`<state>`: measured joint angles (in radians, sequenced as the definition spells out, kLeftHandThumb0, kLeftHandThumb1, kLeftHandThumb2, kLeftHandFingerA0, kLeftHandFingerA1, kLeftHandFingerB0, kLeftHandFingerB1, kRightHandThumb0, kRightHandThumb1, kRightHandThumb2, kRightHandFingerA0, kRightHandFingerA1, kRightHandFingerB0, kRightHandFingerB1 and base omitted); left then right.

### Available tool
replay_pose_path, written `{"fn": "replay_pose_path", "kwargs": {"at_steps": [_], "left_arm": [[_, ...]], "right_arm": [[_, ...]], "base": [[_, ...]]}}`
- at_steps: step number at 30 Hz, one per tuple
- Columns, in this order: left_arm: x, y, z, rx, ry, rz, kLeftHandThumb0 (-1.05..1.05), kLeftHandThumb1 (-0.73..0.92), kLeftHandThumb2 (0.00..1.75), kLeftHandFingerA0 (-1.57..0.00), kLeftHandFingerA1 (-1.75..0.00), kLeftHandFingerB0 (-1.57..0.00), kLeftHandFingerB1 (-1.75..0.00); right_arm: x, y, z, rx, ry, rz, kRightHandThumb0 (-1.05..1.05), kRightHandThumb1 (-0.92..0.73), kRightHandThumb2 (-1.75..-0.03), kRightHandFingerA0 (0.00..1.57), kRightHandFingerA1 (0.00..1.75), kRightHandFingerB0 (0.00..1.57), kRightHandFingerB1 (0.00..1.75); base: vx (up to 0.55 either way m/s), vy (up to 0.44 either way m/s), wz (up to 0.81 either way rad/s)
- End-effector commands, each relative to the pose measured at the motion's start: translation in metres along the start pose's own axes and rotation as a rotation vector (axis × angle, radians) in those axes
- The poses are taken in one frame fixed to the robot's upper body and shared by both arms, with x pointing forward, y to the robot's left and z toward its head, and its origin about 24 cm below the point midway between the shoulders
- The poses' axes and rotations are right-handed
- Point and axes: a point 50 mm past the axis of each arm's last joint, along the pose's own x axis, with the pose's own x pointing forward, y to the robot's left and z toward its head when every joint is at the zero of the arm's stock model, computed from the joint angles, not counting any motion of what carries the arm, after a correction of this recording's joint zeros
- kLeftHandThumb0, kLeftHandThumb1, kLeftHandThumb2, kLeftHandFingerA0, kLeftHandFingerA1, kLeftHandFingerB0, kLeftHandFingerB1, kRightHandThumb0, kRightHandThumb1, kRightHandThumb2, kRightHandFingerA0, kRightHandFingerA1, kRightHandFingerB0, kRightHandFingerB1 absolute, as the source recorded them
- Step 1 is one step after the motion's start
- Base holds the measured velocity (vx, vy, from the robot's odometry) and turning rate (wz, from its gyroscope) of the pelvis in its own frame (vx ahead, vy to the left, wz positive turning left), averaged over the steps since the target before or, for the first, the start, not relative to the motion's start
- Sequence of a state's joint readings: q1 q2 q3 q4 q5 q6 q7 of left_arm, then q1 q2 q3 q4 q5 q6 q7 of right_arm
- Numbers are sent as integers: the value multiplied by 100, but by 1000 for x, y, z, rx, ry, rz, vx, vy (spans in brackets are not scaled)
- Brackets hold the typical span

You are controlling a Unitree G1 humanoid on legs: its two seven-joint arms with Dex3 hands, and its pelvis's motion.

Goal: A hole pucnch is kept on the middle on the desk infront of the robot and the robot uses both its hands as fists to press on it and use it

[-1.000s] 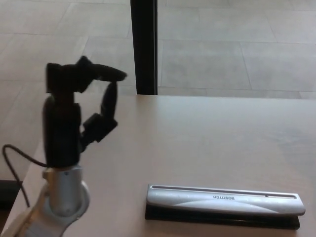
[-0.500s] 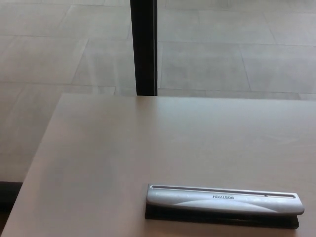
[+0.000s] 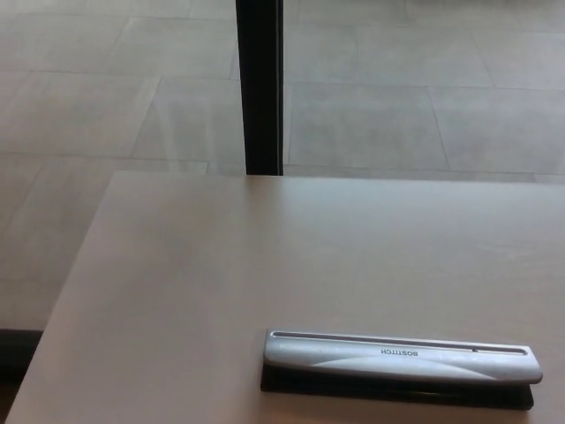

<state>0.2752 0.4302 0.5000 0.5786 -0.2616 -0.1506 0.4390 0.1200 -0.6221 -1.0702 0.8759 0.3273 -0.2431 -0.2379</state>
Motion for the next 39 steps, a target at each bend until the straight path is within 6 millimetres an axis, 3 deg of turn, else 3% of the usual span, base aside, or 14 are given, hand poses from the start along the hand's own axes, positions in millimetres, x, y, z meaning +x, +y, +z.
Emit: {"fn": "replay_pose_path", "kwargs": {"at_steps": [1, 3, 4, 6, 9, 12, 15, 16, 17, 19, 21, 31, 32, 39], "left_arm": [[-2, 15, -36, -159, 295, -52, -49, 52, 75, -97, -120, -72, -81], [-3, 15, -45, -159, 331, -41, -48, 53, 76, -102, -125, -74, -84], [-37, 6, -92, 220, 438, -280, -55, 65, 67, -74, -86, -62, -71], [-53, 6, -113, 395, 494, -433, -54, 62, 61, -80, -75, -62, -62], [-53, 2, -111, 381, 499, -486, -56, 58, 58, -82, -71, -63, -60], [-53, 4, -114, 332, 488, -440, -53, 55, 63, -90, -78, -68, -68], [-56, 7, -116, 304, 453, -385, -51, 54, 67, -94, -83, -76, -69], [-57, 9, -115, 275, 438, -355, -46, 51, 67, -98, -84, -80, -69], [-58, 11, -116, 275, 428, -340, -46, 52, 67, -102, -83, -82, -69], [-56, 12, -118, 286, 442, -332, -47, 54, 65, -99, -77, -84, -68], [-57, 14, -121, 297, 470, -345, -48, 49, 63, -100, -75, -79, -69], [-53, 7, -123, 347, 551, -472, -43, 41, 60, -93, -84, -83, -71], [-53, 7, -120, 335, 532, -483, -48, 30, 86, -86, -87, -79, -79], [-52, 8, -119, 284, 524, -443, -48, 46, 61, -94, -72, -78, -71]], "right_arm": [[-7, -14, -37, 211, 283, -106, -48, -62, -82, 84, 117, 51, 122], [-9, -12, -43, 199, 305, -108, -47, -62, -82, 85, 110, 49, 118], [-71, 7, -112, 62, 515, 12, -42, -58, -73, 115, 175, 28, 75], [-110, 17, -146, -52, 614, 135, -39, -56, -71, 110, 174, 22, 59], [-120, 25, -146, -102, 591, 228, -42, -37, -91, 133, 138, 22, 59], [-129, 30, -146, -159, 558, 320, -41, -50, -68, 112, 175, 36, 61], [-130, 27, -146, -195, 557, 352, -45, -35, -86, 134, 142, 35, 64], [-130, 25, -145, -204, 557, 362, -37, -51, -68, 110, 175, 39, 63], [-131, 23, -144, -195, 566, 359, -39, -35, -89, 129, 136, 34, 65], [-132, 21, -143, -207, 559, 373, -39, -54, -67, 70, 93, 48, 65], [-131, 20, -142, -226, 555, 381, -44, -59, -66, 66, 66, 55, 64], [-128, 36, -139, -195, 549, 389, -45, -59, -63, 81, 82, 53, 63], [-129, 38, -138, -194, 543, 387, -47, -60, -65, 75, 77, 56, 64], [-127, 37, -141, -203, 545, 368, -39, -55, -64, 78, 72, 58, 64]], "base": [[0, 0, 0], [0, 0, 0], [0, 0, 0], [0, 0, 0], [0, 0, 0], [0, 0, 0], [0, 0, 0], [0, 0, 0], [0, 0, 0], [0, 0, 0], [0, 0, 0], [0, 0, 0], [0, 0, 0], [0, 0, 0]]}}
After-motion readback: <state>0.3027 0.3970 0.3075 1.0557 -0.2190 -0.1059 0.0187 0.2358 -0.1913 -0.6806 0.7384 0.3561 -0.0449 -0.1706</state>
